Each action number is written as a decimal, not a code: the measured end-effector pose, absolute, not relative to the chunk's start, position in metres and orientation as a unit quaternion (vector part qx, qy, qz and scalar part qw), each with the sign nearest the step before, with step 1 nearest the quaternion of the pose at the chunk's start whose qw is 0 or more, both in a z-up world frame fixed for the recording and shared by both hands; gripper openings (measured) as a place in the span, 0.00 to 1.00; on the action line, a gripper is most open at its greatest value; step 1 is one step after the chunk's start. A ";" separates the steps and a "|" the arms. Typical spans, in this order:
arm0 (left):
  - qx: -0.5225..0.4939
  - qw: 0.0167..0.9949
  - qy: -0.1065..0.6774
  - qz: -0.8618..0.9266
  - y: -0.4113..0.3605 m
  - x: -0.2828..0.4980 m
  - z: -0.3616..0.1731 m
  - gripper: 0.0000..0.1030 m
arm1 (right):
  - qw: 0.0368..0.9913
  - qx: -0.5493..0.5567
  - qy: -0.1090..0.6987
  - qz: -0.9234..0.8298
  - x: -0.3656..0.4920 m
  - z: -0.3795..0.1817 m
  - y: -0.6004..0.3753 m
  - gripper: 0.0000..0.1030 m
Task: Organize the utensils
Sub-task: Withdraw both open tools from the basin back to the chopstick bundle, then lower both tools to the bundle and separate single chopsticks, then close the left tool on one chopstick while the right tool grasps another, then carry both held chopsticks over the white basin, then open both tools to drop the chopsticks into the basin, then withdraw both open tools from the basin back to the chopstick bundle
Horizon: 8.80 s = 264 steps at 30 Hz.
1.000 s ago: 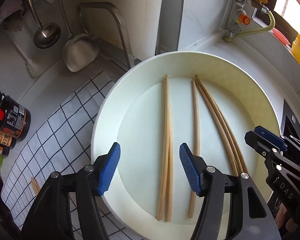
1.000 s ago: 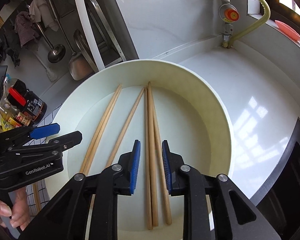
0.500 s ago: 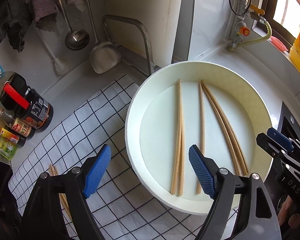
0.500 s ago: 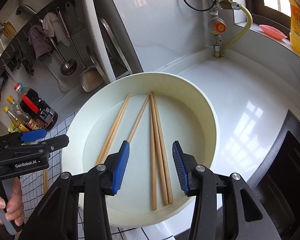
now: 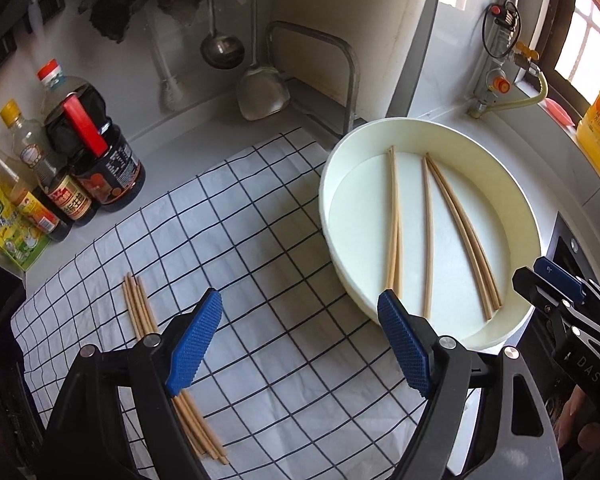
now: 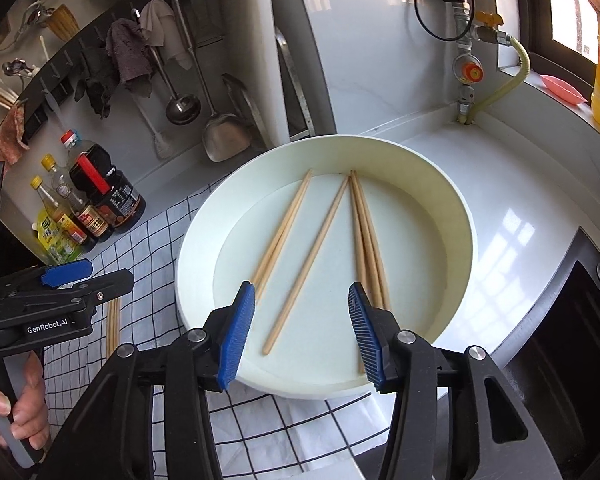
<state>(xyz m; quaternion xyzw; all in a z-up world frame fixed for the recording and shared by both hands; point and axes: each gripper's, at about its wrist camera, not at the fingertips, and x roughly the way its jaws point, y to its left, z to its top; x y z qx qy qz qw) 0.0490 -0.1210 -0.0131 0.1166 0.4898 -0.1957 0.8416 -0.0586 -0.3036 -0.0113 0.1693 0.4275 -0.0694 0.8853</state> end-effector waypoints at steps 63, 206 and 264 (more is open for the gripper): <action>0.003 0.827 0.561 -0.046 0.124 0.065 -0.121 0.77 | 0.815 -0.008 0.573 0.091 0.039 -0.128 -0.030 0.58; 0.133 0.776 0.523 -0.326 -0.251 0.091 -0.055 0.07 | 0.855 0.189 0.470 -0.107 -0.011 -0.052 -0.368 0.06; 0.105 0.821 0.516 -0.220 -0.139 0.061 -0.026 0.67 | 0.868 0.190 0.458 -0.043 -0.026 -0.024 -0.307 0.44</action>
